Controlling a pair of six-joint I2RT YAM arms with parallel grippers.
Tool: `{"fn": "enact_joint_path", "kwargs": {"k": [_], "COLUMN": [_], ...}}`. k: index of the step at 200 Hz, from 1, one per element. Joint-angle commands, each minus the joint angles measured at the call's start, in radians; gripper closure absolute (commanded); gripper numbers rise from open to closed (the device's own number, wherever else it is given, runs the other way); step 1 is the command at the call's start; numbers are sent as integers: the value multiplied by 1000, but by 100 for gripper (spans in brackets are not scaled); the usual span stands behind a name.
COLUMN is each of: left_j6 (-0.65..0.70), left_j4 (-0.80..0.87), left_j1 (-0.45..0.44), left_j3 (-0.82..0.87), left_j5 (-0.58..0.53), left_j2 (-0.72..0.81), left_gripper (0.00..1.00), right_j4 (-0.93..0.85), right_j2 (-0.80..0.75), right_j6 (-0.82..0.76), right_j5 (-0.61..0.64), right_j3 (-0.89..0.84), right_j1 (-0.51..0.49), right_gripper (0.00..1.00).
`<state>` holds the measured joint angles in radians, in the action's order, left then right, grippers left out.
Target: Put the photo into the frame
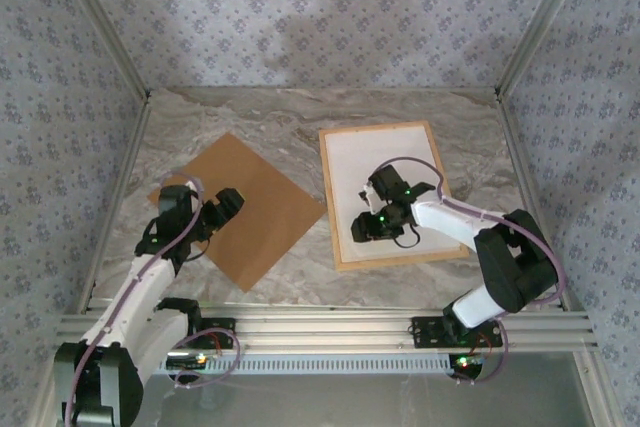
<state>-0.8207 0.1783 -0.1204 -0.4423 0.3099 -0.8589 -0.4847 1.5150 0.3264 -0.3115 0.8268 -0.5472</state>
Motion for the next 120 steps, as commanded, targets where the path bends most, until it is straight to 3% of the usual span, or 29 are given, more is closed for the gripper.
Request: {"fn": "enact_joint_path", "kwargs": {"k": [1, 84, 120], "left_j6": [14, 19, 35], "left_j4": [-31, -26, -15], "left_j1": [-10, -16, -16], "left_j3": [2, 3, 8], "left_j5": [-9, -13, -34], "left_j2": [-5, -5, -8], "left_gripper": [10, 10, 10], "right_j4": [12, 8, -37], "right_j2": [24, 80, -9], "right_j6": [30, 23, -7], "right_j5": [-35, -69, -1], "right_j3": [-14, -1, 42], "right_j1": [6, 4, -9], "right_gripper": [49, 48, 48]}}
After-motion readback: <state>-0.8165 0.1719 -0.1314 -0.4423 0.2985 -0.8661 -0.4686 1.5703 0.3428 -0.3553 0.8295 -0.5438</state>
